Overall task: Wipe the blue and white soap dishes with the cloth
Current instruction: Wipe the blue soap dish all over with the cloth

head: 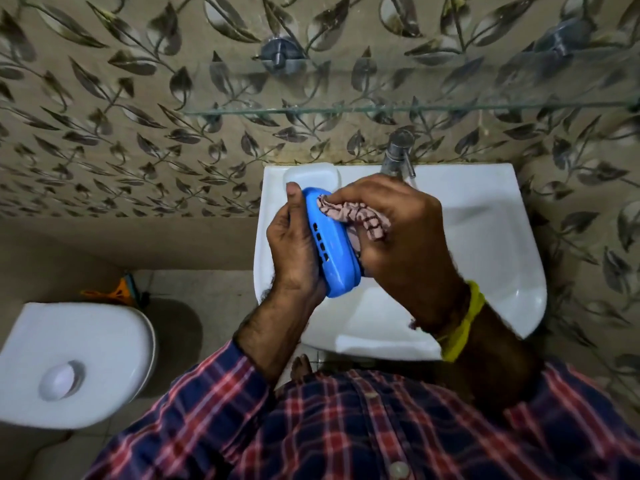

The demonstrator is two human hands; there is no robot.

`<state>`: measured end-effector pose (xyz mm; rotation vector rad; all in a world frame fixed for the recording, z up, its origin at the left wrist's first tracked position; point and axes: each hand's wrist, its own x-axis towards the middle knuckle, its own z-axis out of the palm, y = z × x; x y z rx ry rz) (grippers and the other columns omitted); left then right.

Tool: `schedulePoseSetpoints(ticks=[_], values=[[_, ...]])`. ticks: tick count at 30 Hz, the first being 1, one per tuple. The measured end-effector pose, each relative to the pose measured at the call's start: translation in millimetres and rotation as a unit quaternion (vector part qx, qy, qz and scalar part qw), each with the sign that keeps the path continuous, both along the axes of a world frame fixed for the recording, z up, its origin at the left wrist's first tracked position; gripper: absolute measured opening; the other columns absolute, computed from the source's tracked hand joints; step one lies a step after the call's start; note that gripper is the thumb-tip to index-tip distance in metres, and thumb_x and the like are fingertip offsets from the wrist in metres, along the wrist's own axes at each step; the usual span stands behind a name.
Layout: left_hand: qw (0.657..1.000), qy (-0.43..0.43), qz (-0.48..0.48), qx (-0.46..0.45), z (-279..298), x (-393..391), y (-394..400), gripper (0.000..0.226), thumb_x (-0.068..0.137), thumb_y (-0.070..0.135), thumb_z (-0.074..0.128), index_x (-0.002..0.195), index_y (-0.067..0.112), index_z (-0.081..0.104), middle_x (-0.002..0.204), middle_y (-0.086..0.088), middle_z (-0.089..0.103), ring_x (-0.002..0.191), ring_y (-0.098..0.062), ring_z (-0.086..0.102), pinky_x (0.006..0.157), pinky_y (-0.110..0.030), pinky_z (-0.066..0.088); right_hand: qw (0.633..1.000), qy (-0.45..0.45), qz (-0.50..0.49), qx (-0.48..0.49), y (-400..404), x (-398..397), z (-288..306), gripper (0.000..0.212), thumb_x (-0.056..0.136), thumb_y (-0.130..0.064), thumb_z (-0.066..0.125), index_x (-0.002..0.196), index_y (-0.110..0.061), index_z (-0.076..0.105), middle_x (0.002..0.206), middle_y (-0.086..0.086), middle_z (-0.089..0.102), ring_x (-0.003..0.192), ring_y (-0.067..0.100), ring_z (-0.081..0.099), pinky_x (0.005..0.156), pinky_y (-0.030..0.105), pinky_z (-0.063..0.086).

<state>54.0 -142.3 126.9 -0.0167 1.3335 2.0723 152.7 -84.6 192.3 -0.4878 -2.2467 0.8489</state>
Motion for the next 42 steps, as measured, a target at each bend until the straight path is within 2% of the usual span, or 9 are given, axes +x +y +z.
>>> schedulePoseSetpoints(ticks=[11, 15, 20, 23, 27, 32, 36, 40, 42], values=[[1.0, -0.023, 0.01, -0.007, 6, -3, 8, 0.041, 0.103, 0.048, 0.052, 0.081, 0.014, 0.061, 0.085, -0.019, 0.056, 0.079, -0.033, 0.056, 0.077, -0.05, 0.051, 1.0, -0.008, -0.001, 0.029, -4, 5, -5, 0.035, 0.07, 0.016, 0.069, 0.099, -0.003, 0.075, 0.1, 0.012, 0.073, 0.093, 0.029, 0.069, 0.083, 0.043, 0.055], [0.999, 0.022, 0.024, -0.028, -2, -2, 4, 0.046, 0.102, 0.046, 0.055, 0.062, 0.023, 0.057, 0.054, 0.003, 0.05, 0.048, -0.017, 0.05, 0.053, -0.027, 0.045, 0.999, -0.021, -0.018, 0.026, -18, 26, -9, 0.04, 0.067, 0.018, 0.076, 0.099, -0.005, 0.076, 0.102, 0.01, 0.073, 0.095, 0.028, 0.07, 0.083, 0.043, 0.055], [0.999, -0.012, 0.028, -0.012, 4, -7, 6, 0.044, 0.102, 0.048, 0.054, 0.072, 0.016, 0.061, 0.072, -0.01, 0.057, 0.069, -0.028, 0.058, 0.069, -0.039, 0.051, 1.0, -0.012, 0.009, 0.022, -4, 3, -4, 0.034, 0.07, 0.017, 0.069, 0.099, -0.001, 0.075, 0.101, 0.013, 0.073, 0.094, 0.03, 0.069, 0.084, 0.044, 0.055], [0.997, 0.033, 0.068, -0.034, 3, -19, 4, 0.051, 0.104, 0.044, 0.053, 0.057, 0.024, 0.058, 0.056, 0.003, 0.047, 0.05, -0.014, 0.049, 0.053, -0.026, 0.044, 0.998, -0.04, 0.013, 0.041, -29, 26, -10, 0.047, 0.063, 0.02, 0.074, 0.103, -0.005, 0.075, 0.107, 0.01, 0.073, 0.098, 0.032, 0.069, 0.085, 0.047, 0.055], [0.998, -0.015, 0.038, -0.037, 2, -10, 5, 0.046, 0.103, 0.048, 0.052, 0.069, 0.017, 0.054, 0.07, -0.007, 0.05, 0.063, -0.024, 0.052, 0.068, -0.037, 0.048, 0.999, -0.027, 0.016, -0.008, -6, 1, -2, 0.029, 0.074, 0.01, 0.076, 0.101, -0.003, 0.075, 0.102, 0.012, 0.074, 0.095, 0.034, 0.069, 0.083, 0.049, 0.054], [0.993, 0.032, 0.088, -0.072, 9, -28, 4, 0.043, 0.103, 0.047, 0.053, 0.074, 0.016, 0.054, 0.07, -0.009, 0.051, 0.063, -0.025, 0.052, 0.07, -0.044, 0.043, 0.997, -0.068, 0.027, 0.009, -30, 30, -10, 0.047, 0.061, 0.014, 0.077, 0.103, -0.007, 0.075, 0.107, 0.007, 0.073, 0.095, 0.032, 0.067, 0.084, 0.045, 0.053], [0.995, -0.015, 0.07, -0.074, 9, -18, 6, 0.045, 0.102, 0.051, 0.053, 0.075, 0.015, 0.053, 0.07, -0.008, 0.051, 0.072, -0.028, 0.054, 0.074, -0.045, 0.047, 0.999, -0.03, 0.01, 0.021, -14, 9, -4, 0.038, 0.068, 0.013, 0.067, 0.102, -0.003, 0.074, 0.105, 0.012, 0.073, 0.095, 0.036, 0.068, 0.083, 0.048, 0.054], [0.988, 0.019, 0.113, -0.107, 20, -29, 12, 0.046, 0.104, 0.047, 0.052, 0.072, 0.014, 0.053, 0.046, 0.007, 0.053, 0.04, -0.01, 0.054, 0.044, -0.02, 0.045, 0.997, -0.015, -0.01, 0.076, -30, 28, -16, 0.04, 0.076, 0.006, 0.054, 0.109, -0.006, 0.074, 0.114, 0.01, 0.071, 0.1, 0.032, 0.067, 0.09, 0.038, 0.051], [0.987, 0.017, 0.115, -0.114, 17, -27, 11, 0.047, 0.104, 0.047, 0.05, 0.073, 0.013, 0.052, 0.045, 0.007, 0.053, 0.038, -0.01, 0.054, 0.041, -0.019, 0.044, 0.998, 0.003, -0.037, 0.056, -37, 31, -22, 0.045, 0.072, 0.009, 0.054, 0.109, -0.006, 0.075, 0.114, 0.01, 0.071, 0.099, 0.031, 0.067, 0.09, 0.033, 0.05]])
